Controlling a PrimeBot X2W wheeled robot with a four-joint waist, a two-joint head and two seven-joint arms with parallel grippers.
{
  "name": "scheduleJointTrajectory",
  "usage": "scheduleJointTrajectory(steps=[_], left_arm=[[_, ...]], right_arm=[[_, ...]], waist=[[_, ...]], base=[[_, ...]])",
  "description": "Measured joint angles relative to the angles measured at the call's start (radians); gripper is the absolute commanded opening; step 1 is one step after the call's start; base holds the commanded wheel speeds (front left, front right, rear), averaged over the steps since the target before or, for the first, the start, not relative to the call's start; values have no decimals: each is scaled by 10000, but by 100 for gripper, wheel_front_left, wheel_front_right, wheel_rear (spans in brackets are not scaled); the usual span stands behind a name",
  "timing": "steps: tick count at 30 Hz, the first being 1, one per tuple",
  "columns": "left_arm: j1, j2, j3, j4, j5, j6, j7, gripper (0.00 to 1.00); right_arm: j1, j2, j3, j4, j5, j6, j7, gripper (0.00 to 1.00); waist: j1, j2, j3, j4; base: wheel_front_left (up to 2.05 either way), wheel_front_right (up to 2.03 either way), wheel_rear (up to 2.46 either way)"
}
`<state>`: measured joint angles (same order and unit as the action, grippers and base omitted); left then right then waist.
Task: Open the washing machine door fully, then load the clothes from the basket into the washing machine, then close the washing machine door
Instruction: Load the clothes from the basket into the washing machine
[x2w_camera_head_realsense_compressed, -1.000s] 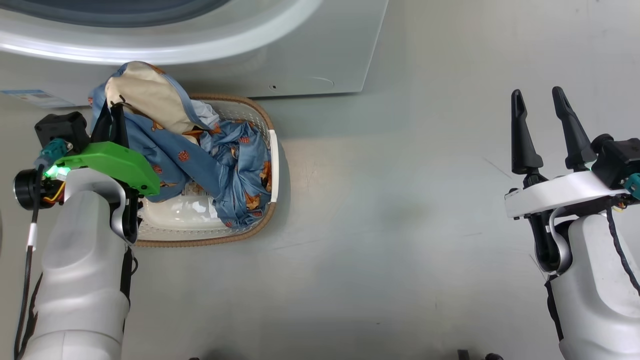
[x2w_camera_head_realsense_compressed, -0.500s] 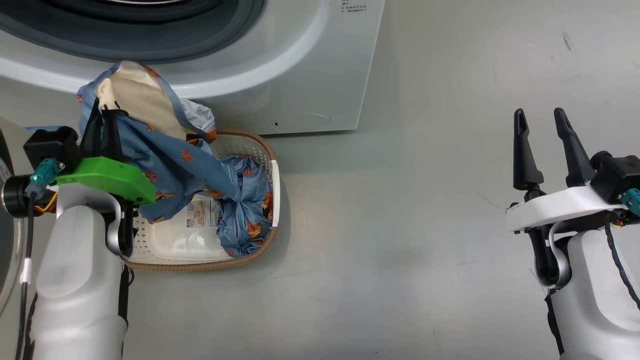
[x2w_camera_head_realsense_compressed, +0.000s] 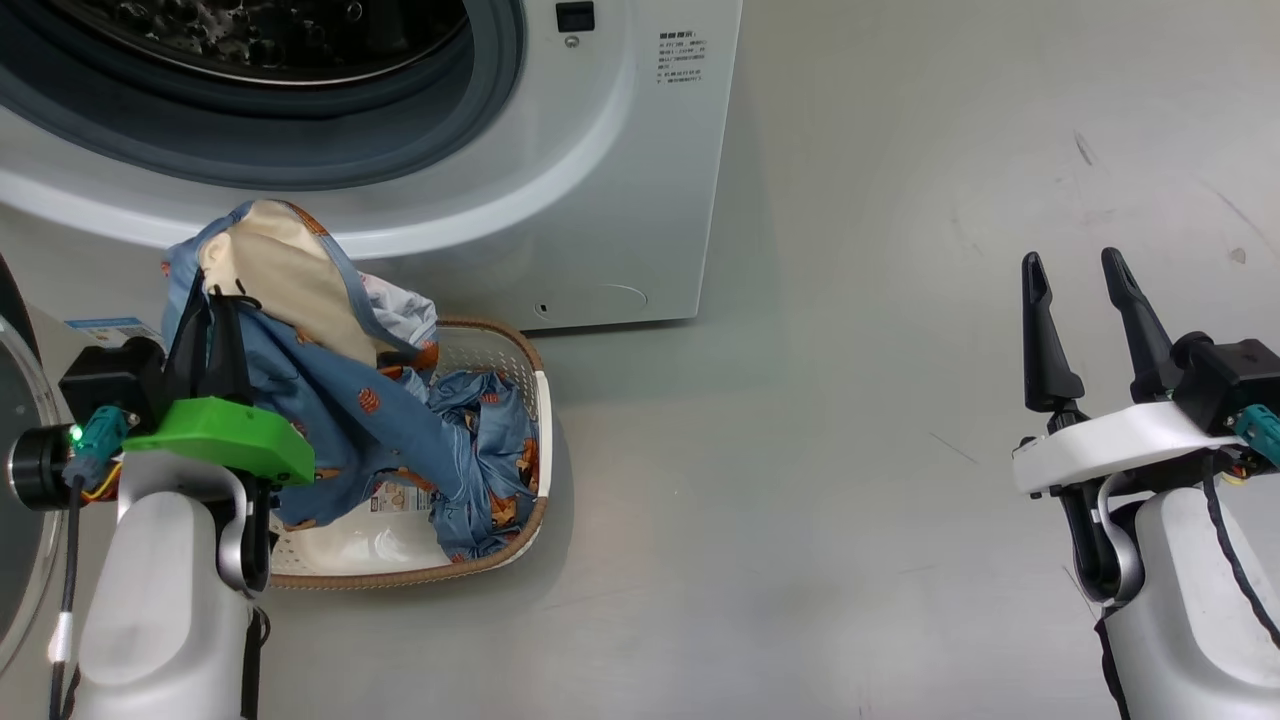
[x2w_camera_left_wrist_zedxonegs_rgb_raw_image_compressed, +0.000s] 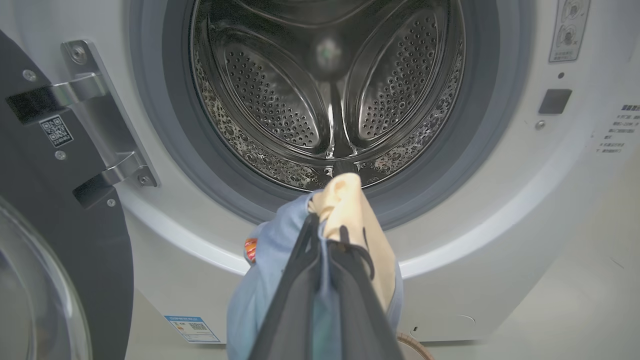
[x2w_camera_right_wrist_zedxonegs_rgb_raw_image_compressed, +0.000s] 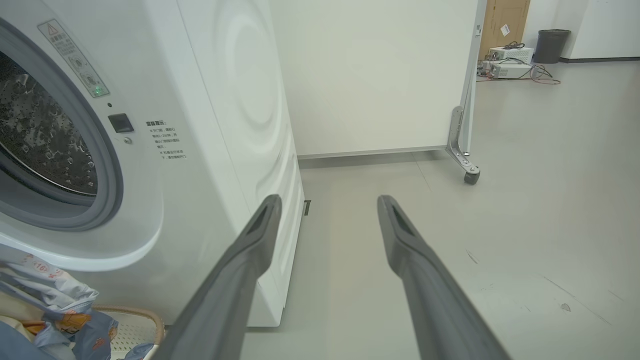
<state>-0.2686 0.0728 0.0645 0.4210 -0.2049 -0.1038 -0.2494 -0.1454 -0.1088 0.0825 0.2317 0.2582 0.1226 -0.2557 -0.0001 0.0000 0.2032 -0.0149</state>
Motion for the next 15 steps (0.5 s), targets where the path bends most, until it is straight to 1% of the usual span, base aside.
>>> scheduleJointTrajectory(steps=[9,11,15], left_arm=[[905,-92,81,-476,23,8,2,0],[1058,-132,136,-577,23,86,2,0],[1257,-188,182,-777,21,86,2,0]], right_arm=[[418,21,-69,-12,-4,0,0,100],[513,40,-71,-38,-2,0,0,100],[558,67,-67,-44,-2,0,0,100]], waist=[[0,0,-620,-50],[0,0,-687,-68],[0,0,-727,-102]], base=[[0,0,0],[0,0,0],[0,0,0]])
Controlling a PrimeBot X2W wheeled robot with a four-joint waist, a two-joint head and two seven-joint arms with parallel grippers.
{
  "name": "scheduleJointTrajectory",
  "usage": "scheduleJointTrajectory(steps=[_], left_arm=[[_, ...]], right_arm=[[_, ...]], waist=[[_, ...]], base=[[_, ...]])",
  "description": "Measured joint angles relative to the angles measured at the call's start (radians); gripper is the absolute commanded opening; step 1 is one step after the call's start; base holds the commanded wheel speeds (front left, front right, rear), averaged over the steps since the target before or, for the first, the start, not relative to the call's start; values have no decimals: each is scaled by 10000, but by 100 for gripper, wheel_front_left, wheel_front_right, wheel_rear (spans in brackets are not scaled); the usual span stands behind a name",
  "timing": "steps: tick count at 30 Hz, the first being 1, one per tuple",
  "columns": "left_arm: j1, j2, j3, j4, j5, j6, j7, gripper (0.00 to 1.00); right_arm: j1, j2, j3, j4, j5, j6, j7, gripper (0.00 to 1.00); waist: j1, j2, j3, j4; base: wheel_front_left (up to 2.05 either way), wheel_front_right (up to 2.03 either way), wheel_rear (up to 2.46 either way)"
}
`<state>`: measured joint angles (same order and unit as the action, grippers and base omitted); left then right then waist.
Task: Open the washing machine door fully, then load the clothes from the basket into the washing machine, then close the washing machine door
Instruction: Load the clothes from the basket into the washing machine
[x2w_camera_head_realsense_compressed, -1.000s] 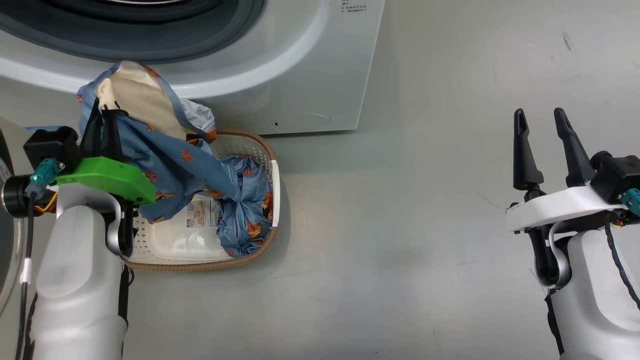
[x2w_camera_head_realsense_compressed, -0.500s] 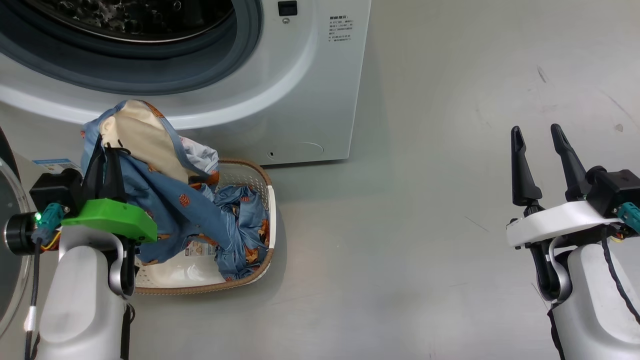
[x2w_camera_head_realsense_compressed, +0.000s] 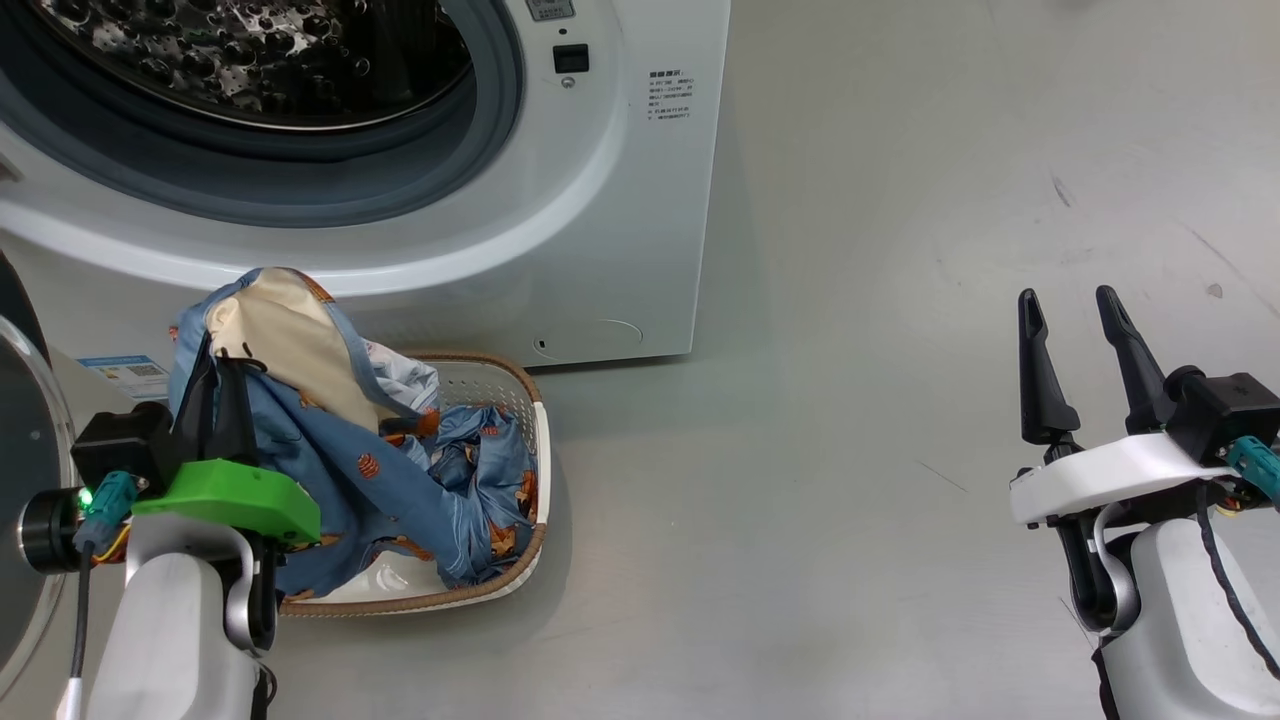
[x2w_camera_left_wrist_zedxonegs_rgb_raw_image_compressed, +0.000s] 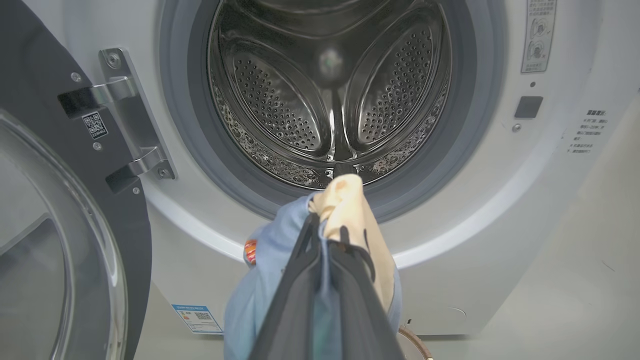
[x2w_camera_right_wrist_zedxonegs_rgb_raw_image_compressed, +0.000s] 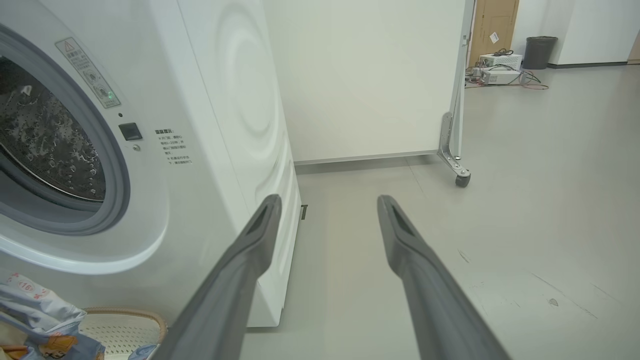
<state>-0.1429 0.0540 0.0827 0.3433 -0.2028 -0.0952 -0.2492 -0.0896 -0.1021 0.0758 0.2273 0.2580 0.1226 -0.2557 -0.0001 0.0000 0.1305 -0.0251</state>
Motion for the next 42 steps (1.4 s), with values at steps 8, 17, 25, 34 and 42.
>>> scheduleJointTrajectory(steps=[8,17,25,34,42], left_arm=[[219,-38,127,-362,-54,36,0,0],[226,-63,100,-656,-98,36,0,0],[182,-77,69,-865,-198,36,0,0],[-617,-86,84,-968,-314,35,-2,0],[-1596,-40,188,-959,-357,33,-2,0]], right_arm=[[60,15,35,-104,17,0,0,100],[139,46,33,-267,44,0,0,100],[134,50,8,-420,44,0,0,100],[-124,42,58,-679,40,0,0,100],[-512,50,232,-811,36,0,0,100]], waist=[[0,0,74,-29],[0,0,490,-77],[0,0,1039,-115],[0,0,1865,-120],[0,0,2681,-180]], base=[[0,0,0],[0,0,0],[0,0,0],[0,0,0],[0,0,0]])
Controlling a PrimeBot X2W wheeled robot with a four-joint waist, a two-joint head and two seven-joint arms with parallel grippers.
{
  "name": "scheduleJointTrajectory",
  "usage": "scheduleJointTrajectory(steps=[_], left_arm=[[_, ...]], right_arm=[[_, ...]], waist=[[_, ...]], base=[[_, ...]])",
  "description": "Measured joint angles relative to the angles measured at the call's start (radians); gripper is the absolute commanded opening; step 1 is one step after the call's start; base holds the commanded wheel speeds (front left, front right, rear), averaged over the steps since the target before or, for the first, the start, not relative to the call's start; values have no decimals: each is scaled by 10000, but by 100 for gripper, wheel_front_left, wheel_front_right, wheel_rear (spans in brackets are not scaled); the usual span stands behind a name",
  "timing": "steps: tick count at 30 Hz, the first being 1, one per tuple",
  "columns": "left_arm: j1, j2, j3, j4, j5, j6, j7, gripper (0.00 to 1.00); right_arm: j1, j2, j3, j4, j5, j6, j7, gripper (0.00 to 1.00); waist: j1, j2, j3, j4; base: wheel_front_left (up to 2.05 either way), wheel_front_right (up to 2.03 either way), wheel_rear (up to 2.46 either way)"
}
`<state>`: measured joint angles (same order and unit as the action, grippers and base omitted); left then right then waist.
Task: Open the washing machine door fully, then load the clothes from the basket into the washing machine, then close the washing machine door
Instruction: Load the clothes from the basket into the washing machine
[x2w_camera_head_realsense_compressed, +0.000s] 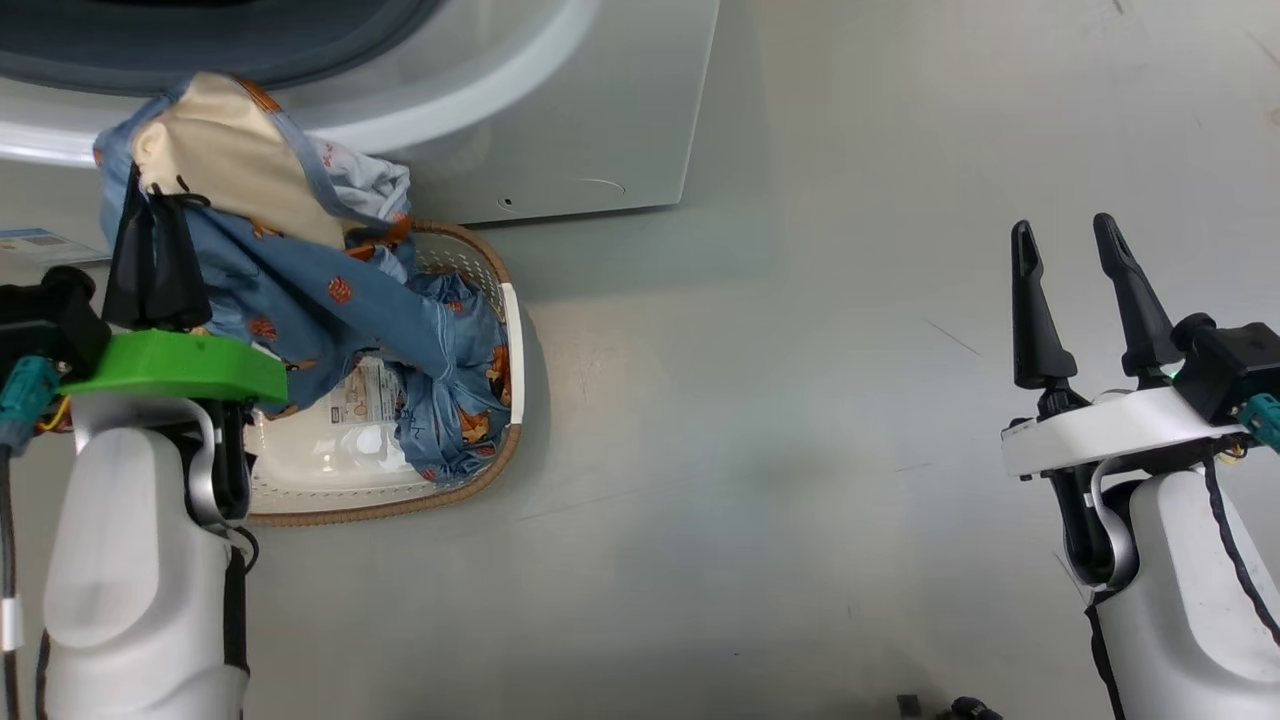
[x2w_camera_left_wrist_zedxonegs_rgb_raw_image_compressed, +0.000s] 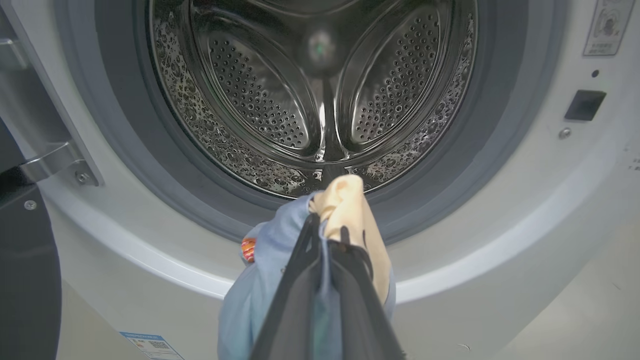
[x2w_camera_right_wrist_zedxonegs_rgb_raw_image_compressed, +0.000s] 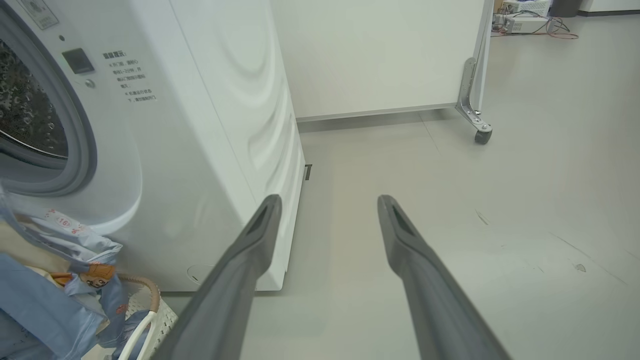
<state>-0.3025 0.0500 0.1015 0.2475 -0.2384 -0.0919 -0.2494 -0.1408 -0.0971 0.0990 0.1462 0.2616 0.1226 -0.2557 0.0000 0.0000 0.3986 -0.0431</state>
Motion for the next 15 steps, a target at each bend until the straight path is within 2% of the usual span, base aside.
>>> scheduleJointTrajectory(steps=[10,15], left_arm=[[-1150,562,322,347,2,0,-27,0],[-1961,1151,470,669,59,0,125,0]], right_arm=[[-373,15,59,-42,0,0,0,100],[-575,46,109,-44,0,0,0,100]], waist=[[0,0,717,-226],[1,0,1009,-450]], base=[[0,0,0],[0,0,0]])
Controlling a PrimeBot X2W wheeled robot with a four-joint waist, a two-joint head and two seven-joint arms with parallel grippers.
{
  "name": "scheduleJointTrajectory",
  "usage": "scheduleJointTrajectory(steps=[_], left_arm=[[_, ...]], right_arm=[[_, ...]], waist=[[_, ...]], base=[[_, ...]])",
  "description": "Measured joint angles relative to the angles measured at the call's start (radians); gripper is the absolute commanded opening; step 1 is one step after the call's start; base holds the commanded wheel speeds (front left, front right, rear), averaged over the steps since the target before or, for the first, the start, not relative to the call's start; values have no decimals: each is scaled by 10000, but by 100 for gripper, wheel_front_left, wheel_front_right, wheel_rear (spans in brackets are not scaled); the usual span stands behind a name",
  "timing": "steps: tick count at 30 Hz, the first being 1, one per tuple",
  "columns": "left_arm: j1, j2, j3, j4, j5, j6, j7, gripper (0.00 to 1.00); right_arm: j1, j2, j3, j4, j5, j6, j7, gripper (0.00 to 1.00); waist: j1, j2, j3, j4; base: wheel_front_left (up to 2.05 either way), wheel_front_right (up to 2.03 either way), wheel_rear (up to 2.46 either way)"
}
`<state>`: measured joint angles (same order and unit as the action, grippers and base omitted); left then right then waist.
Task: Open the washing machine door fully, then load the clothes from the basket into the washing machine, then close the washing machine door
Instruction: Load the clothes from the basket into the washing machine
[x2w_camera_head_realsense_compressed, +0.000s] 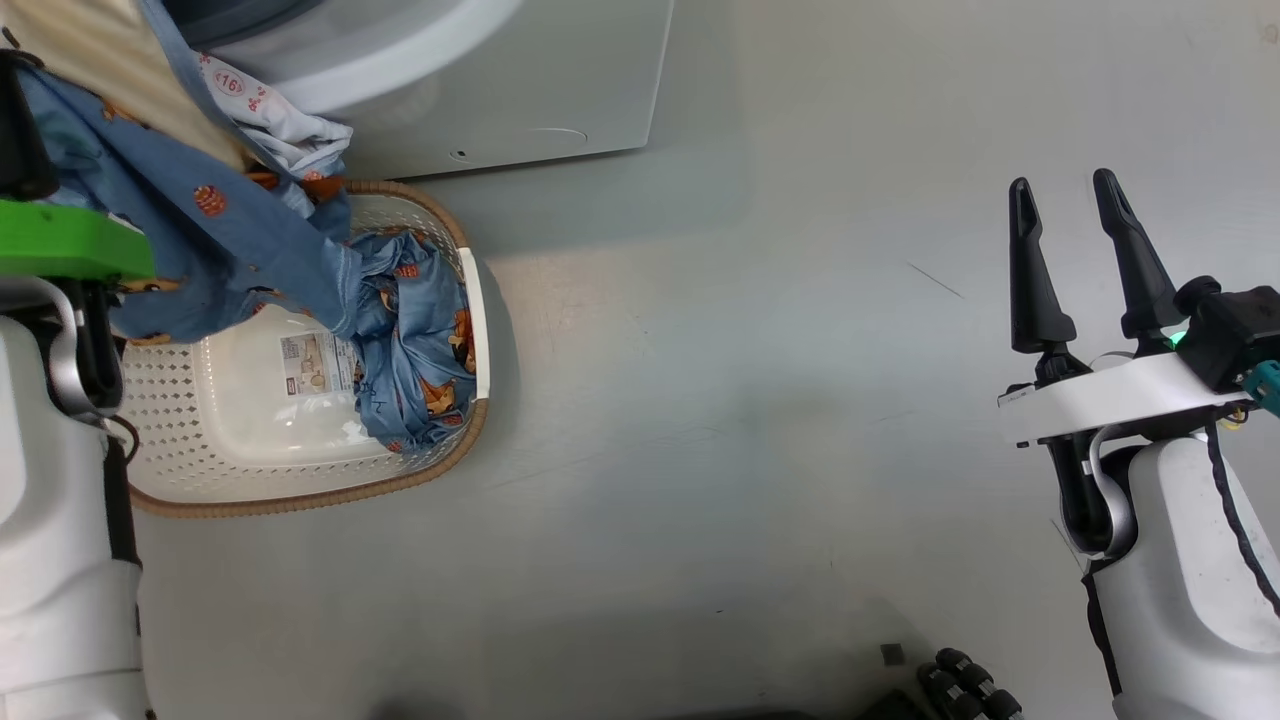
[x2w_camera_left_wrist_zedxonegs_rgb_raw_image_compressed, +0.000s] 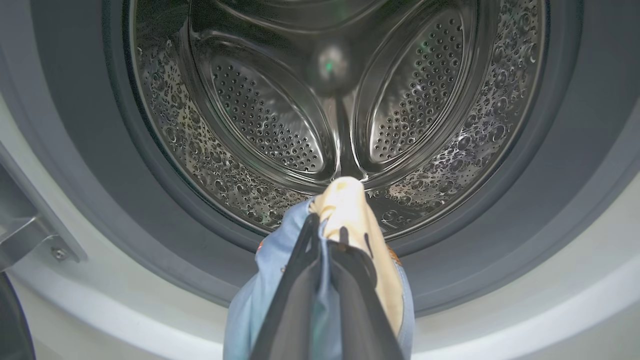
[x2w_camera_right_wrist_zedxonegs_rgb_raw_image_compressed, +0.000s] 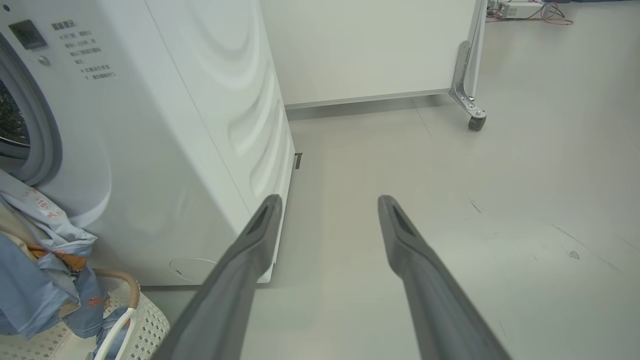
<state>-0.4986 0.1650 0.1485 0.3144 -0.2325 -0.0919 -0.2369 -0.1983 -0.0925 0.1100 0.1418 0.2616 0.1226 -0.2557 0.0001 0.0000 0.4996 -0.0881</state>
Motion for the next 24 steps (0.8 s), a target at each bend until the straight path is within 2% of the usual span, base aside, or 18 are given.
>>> scheduleJointTrajectory(steps=[24], left_arm=[[-3875,1281,-295,1557,104,-142,1973,0]], right_arm=[[-437,107,355,77,23,0,0,100]], waist=[[0,0,766,-594]], base=[[0,0,0]])
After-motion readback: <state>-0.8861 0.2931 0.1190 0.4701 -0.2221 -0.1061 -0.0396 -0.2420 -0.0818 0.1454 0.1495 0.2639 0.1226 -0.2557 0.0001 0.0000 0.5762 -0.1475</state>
